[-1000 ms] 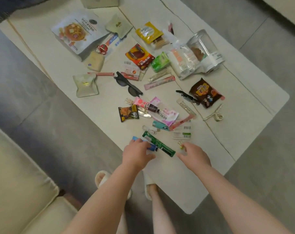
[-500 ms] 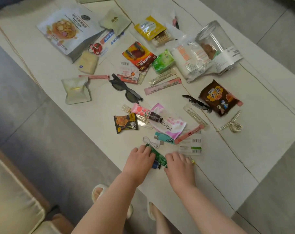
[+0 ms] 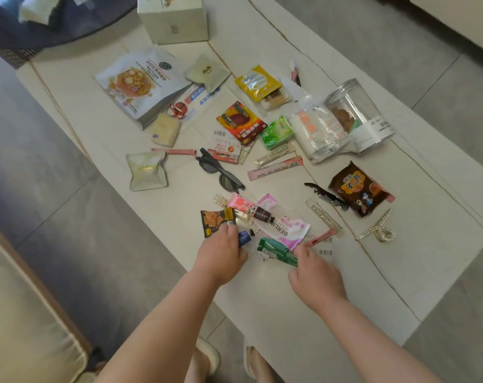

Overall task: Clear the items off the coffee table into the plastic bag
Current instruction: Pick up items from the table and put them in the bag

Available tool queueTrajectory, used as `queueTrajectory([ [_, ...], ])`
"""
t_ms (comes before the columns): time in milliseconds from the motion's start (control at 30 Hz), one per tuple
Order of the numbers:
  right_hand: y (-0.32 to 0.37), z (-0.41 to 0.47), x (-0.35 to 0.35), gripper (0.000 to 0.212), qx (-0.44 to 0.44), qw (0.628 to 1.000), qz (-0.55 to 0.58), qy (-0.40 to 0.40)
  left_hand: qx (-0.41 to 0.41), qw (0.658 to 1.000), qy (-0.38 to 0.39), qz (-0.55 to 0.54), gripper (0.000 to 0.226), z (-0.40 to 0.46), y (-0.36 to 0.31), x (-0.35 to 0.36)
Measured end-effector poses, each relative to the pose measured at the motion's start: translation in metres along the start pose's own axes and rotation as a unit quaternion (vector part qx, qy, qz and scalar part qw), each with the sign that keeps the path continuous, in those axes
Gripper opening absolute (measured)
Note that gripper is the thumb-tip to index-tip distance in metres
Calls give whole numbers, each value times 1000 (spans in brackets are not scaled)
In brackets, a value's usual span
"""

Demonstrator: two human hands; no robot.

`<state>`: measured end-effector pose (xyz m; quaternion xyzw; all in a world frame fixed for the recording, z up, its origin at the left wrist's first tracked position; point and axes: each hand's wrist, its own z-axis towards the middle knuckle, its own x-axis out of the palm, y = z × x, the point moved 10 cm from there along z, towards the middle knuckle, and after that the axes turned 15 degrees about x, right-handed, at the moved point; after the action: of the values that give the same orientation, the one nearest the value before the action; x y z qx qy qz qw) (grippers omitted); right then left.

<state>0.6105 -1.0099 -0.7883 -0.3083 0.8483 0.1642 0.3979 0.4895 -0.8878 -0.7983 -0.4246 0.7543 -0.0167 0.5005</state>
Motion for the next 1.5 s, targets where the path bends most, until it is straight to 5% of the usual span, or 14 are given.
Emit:
queueTrajectory([
  [133,17,19,-26,16,-20,999,-5,-30,-58,998,-38,-13,30,15,26,-21],
  [367,64,63,-35,34,-20,998,57,-35,-79,995,-55,21,37,35,55,-14],
  [900,100,85,-19,36,44,998,-24,-33,-95,992,-83,-26,39,24,89,-11],
  [1133,134,57,-42,27,47,999,7,6,-163,974,-135,-80,46,-27,121,-48],
  [1500,300,-55,-77,30,-118,990,-70,33,-296,901,-217,-230,42,-193,205,-112],
])
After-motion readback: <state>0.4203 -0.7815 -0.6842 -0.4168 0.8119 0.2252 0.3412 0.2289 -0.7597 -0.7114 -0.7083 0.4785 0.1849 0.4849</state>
